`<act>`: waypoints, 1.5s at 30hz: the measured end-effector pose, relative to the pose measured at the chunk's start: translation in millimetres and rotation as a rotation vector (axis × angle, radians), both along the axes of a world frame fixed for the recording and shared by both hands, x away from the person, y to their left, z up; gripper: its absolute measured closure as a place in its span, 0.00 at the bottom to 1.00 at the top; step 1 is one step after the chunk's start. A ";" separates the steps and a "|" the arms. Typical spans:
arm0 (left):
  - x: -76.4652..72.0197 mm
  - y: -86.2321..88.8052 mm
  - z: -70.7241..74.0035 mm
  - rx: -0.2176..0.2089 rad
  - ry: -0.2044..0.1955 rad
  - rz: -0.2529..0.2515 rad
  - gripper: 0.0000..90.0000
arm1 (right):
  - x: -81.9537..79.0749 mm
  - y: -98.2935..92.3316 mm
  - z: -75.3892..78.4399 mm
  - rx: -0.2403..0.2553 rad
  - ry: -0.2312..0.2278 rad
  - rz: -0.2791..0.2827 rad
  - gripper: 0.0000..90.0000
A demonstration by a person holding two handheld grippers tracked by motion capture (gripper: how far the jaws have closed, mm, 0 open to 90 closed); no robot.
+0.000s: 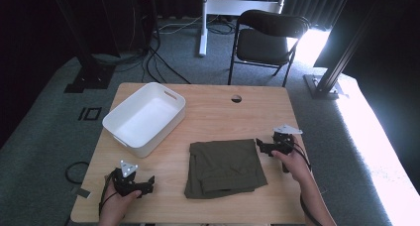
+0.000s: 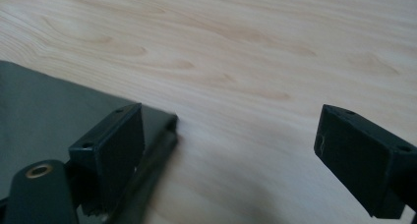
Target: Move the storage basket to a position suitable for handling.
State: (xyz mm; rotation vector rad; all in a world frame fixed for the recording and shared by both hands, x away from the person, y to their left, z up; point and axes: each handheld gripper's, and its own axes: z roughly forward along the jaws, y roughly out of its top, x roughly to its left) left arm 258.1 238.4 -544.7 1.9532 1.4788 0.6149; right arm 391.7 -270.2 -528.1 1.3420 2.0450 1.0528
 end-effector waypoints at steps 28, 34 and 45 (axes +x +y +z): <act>4.3 5.0 29.6 -0.048 -0.071 0.004 0.01 | 49.7 88.7 40.4 0.007 -0.068 0.175 0.16; 7.1 6.8 39.3 -0.060 -0.093 0.000 0.01 | 59.5 107.7 50.0 0.025 -0.086 0.194 0.16; 13.6 13.5 58.1 -0.063 -0.137 0.034 0.01 | 72.8 141.9 60.0 0.032 -0.116 0.238 0.16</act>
